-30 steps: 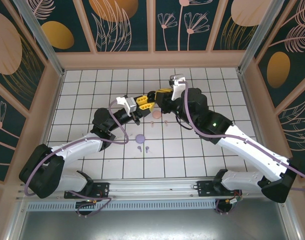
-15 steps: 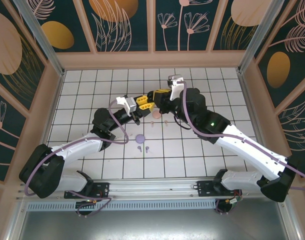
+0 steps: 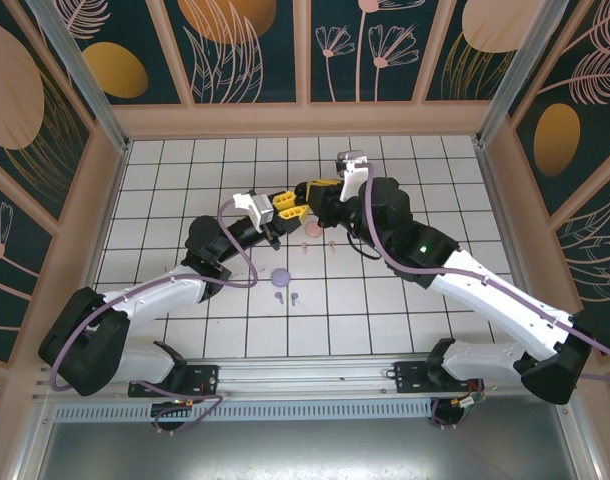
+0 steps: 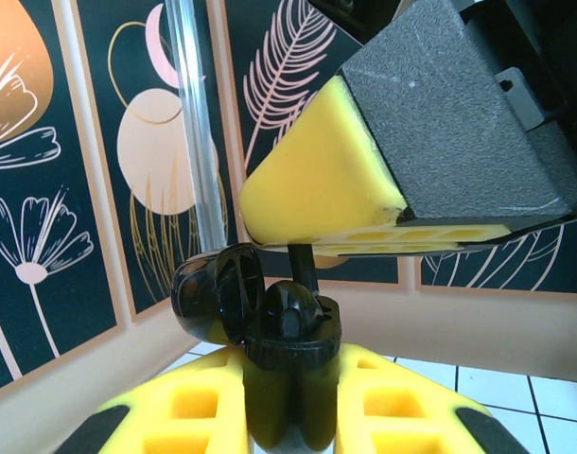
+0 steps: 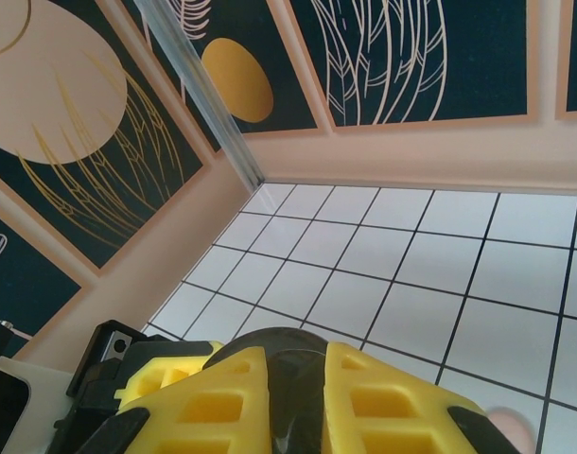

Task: Insert the wireless bluetooth earbuds into the charging case

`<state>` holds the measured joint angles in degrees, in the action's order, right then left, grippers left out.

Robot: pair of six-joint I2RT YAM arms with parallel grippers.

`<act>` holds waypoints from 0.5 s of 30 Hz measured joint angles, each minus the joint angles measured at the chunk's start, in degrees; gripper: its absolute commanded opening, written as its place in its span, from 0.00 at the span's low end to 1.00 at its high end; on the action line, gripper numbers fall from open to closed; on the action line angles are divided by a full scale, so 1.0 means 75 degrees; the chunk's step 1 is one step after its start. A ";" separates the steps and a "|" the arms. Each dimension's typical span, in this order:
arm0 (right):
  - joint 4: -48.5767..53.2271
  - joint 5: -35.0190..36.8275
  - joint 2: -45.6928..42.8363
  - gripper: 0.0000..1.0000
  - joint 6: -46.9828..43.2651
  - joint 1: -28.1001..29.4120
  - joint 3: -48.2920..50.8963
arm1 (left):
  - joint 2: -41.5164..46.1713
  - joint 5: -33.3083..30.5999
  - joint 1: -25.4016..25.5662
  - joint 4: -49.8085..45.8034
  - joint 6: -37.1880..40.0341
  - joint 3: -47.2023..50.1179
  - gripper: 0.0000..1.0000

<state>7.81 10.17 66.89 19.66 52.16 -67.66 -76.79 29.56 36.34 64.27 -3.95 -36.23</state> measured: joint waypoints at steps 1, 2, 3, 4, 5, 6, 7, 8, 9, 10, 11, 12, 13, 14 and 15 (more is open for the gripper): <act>-0.0015 0.0000 -0.0012 0.16 0.0015 0.0000 0.0017 | 0.0000 0.0000 0.0000 0.0000 0.0000 0.0000 0.00; -0.0029 0.0000 -0.0020 0.16 0.0026 0.0000 0.0035 | 0.0000 0.0000 0.0000 0.0000 0.0000 0.0000 0.00; -0.0029 -0.0006 -0.0035 0.16 0.0026 0.0000 0.0061 | 0.0000 -0.0003 0.0000 0.0003 0.0000 0.0000 0.00; -0.0044 -0.0012 -0.0050 0.16 0.0026 0.0003 0.0105 | 0.0000 -0.0006 0.0000 0.0012 0.0000 0.0000 0.00; -0.0041 -0.0015 -0.0058 0.16 0.0026 0.0009 0.0149 | 0.0000 -0.0006 0.0000 0.0012 0.0000 0.0000 0.00; -0.0044 -0.0015 -0.0061 0.16 0.0023 0.0009 0.0184 | -0.0003 -0.0006 0.0000 0.0003 0.0000 0.0000 0.00; -0.0041 -0.0015 -0.0061 0.16 0.0026 0.0009 0.0207 | -0.0009 -0.0006 0.0000 0.0003 0.0000 0.0000 0.00; -0.0041 -0.0009 -0.0061 0.16 0.0023 0.0017 0.0219 | -0.0012 -0.0003 0.0000 0.0000 0.0000 0.0000 0.00; -0.0044 -0.0006 -0.0061 0.16 0.0020 0.0029 0.0230 | -0.0015 -0.0006 0.0000 0.0000 0.0000 0.0000 0.00; -0.0044 0.0000 -0.0061 0.16 0.0020 0.0041 0.0233 | -0.0015 -0.0003 0.0000 0.0003 0.0000 0.0000 0.00; -0.0044 0.0003 -0.0061 0.16 0.0020 0.0047 0.0233 | -0.0015 -0.0003 0.0000 0.0003 0.0000 0.0000 0.00; -0.0044 0.0006 -0.0061 0.16 0.0017 0.0052 0.0239 | -0.0015 -0.0003 0.0000 0.0003 0.0000 0.0000 0.00; -0.0044 0.0006 -0.0061 0.16 0.0012 0.0055 0.0239 | -0.0015 -0.0003 0.0000 0.0003 0.0000 0.0000 0.00; -0.0041 0.0006 -0.0055 0.16 -0.0009 0.0058 0.0239 | -0.0015 -0.0003 0.0000 0.0003 0.0000 0.0000 0.00; -0.0041 0.0006 -0.0047 0.16 -0.0038 0.0061 0.0239 | -0.0015 -0.0003 0.0000 0.0006 0.0000 0.0000 0.00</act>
<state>7.51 10.22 66.54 19.38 52.62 -65.87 -76.90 29.54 36.34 64.31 -3.95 -36.23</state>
